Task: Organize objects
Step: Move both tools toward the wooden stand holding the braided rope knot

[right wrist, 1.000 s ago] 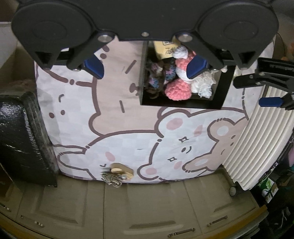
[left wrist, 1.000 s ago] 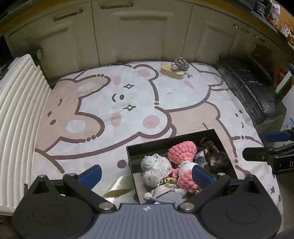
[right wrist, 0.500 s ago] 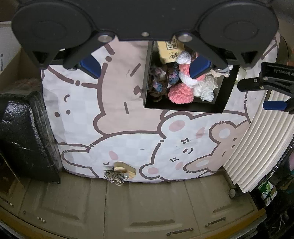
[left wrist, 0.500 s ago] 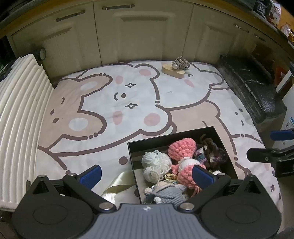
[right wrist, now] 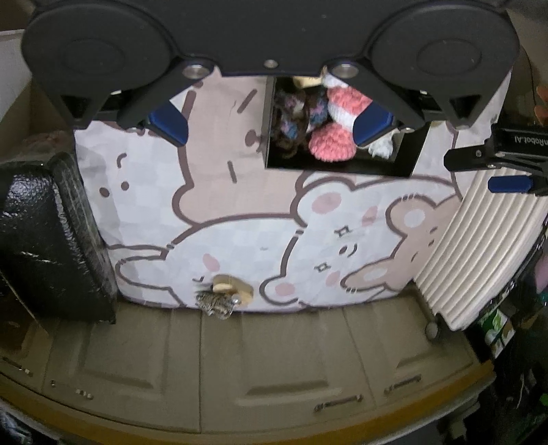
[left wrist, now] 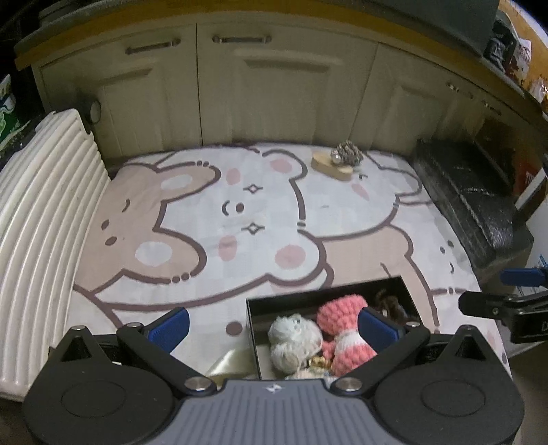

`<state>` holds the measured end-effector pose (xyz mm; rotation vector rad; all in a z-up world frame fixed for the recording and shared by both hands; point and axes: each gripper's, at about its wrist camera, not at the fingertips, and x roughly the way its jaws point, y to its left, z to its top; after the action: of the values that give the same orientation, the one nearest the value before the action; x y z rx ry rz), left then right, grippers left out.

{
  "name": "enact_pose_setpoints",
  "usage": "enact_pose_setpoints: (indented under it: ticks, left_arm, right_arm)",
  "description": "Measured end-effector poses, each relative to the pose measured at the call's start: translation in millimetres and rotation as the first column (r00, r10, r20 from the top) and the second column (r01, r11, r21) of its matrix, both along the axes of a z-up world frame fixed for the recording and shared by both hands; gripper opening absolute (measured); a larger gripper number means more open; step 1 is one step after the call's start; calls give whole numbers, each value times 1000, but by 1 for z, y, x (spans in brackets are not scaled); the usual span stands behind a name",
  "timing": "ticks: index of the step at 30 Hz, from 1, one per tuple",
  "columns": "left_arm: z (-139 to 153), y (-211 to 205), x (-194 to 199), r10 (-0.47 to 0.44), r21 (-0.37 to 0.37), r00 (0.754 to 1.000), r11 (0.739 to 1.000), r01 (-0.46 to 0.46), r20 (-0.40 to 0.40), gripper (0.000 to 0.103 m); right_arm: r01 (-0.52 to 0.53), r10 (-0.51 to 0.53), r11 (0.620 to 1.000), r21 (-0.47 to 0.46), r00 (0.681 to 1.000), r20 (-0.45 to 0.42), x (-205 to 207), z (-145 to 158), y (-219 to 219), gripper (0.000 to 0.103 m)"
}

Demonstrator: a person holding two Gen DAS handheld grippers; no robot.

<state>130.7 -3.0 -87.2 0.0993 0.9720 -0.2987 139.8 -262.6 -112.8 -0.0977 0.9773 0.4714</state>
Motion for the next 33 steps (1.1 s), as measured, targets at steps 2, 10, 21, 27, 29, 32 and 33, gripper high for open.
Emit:
enact_pose_setpoints:
  ticks: [2,10,21,27,29,32,33]
  left_arm:
    - [1,-1,4,0,-2,1000,1000,0,24,103]
    - [3,-1,24,33,-69,992,997,-25,120,103]
    - [0,0,45,64,-114,982,993,-44,180,103]
    - [-7,-2,61,74,-119,979,992,-51,192,103]
    - [-12,-3,66,71,-117,978,992,-48,195,103]
    - [-21,-5,76,61,-118,980,992,-39,190,103]
    - [-24,-5,80,62,-121,981,992,-39,185,103]
  right_arm:
    - [16,-16,1000,20,1000,23,4,2,-2,103]
    - [66,-77,994,90,989,124,19,8,-4,103]
    - [131,-160,982,139,961,227,51,6,-11,103]
    - [144,-174,981,131,951,256,74,1,-14,103]
    - [142,-174,981,135,949,264,81,-1,-16,103]
    - [134,-164,982,132,953,255,92,-11,-16,103]
    - [132,-161,983,130,955,248,95,-14,-16,103]
